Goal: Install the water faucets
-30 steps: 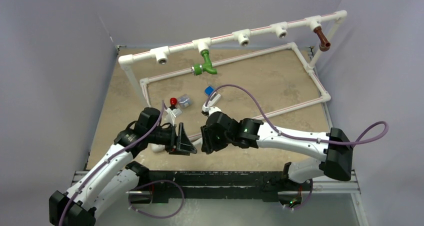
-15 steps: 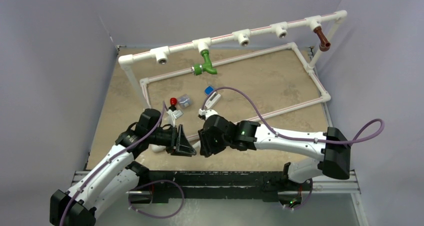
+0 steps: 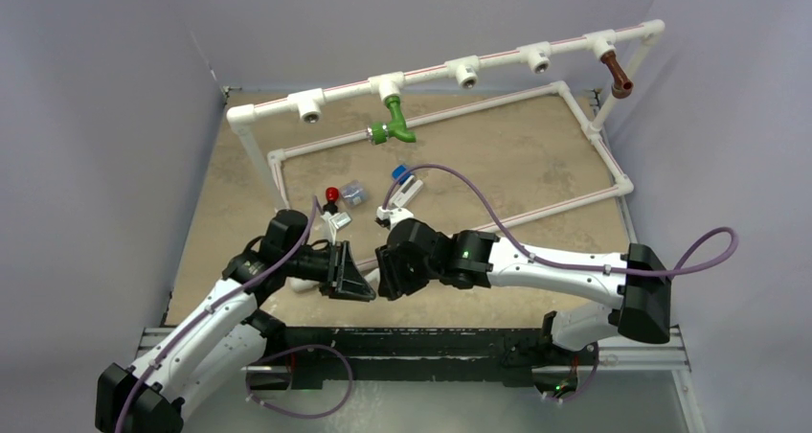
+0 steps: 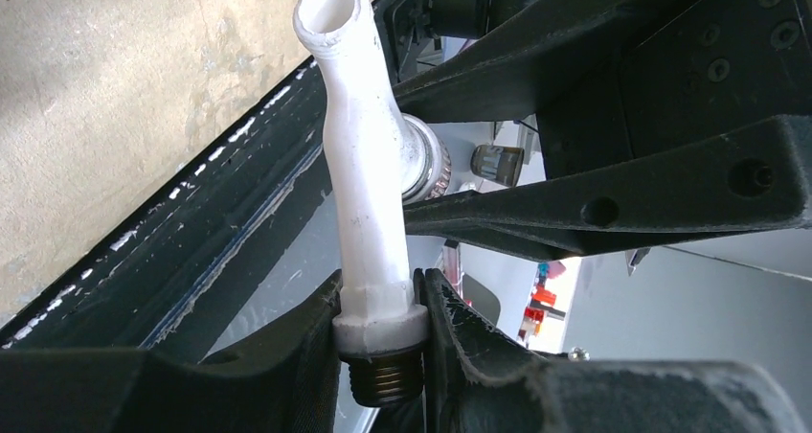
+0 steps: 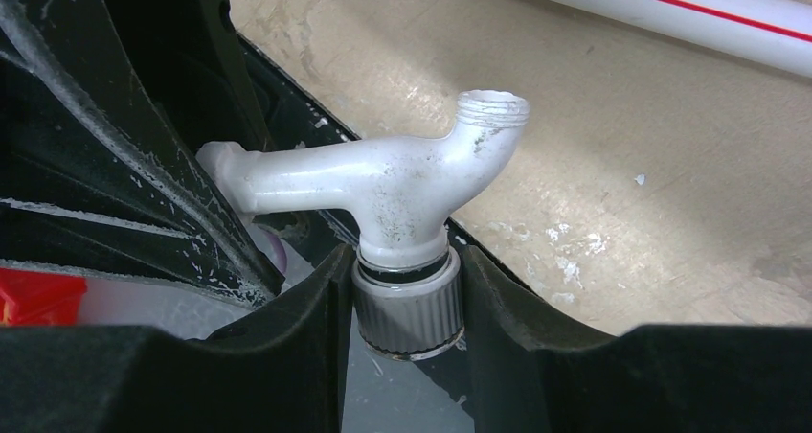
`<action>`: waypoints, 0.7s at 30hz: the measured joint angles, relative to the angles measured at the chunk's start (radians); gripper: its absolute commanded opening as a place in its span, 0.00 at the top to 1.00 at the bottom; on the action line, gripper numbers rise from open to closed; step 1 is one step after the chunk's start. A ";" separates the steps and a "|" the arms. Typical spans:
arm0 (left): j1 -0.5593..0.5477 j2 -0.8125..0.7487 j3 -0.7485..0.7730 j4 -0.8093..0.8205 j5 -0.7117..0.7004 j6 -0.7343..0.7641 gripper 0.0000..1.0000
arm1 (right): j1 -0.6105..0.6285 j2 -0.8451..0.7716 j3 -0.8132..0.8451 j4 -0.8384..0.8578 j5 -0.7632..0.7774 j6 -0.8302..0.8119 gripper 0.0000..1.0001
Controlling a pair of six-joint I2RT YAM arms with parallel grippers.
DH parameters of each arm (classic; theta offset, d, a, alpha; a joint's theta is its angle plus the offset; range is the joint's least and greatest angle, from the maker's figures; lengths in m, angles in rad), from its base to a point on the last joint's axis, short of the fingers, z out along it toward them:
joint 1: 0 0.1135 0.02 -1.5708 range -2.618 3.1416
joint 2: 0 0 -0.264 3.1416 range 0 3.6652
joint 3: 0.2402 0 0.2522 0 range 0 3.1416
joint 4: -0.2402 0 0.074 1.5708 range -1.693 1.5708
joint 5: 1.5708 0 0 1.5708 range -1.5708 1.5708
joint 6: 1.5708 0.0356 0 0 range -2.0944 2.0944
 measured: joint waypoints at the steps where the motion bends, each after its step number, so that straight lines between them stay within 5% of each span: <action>1: 0.000 -0.002 -0.001 0.001 0.001 -0.003 1.00 | 0.000 0.000 0.000 0.000 0.000 0.000 1.00; 6: 0.000 -0.020 -0.010 0.008 0.002 -0.027 1.00 | 0.000 -0.001 0.000 0.002 -0.001 0.000 0.59; 11: 0.000 -0.050 -0.016 0.020 0.005 -0.068 1.00 | 0.001 -0.030 -0.021 0.031 -0.004 0.002 0.35; 14: 0.000 -0.077 -0.025 0.047 0.010 -0.101 1.00 | 0.001 -0.066 -0.042 0.061 -0.016 -0.004 0.24; 21: 0.000 -0.109 -0.047 0.087 0.053 -0.172 1.00 | 0.000 -0.167 -0.105 0.115 -0.042 -0.081 0.17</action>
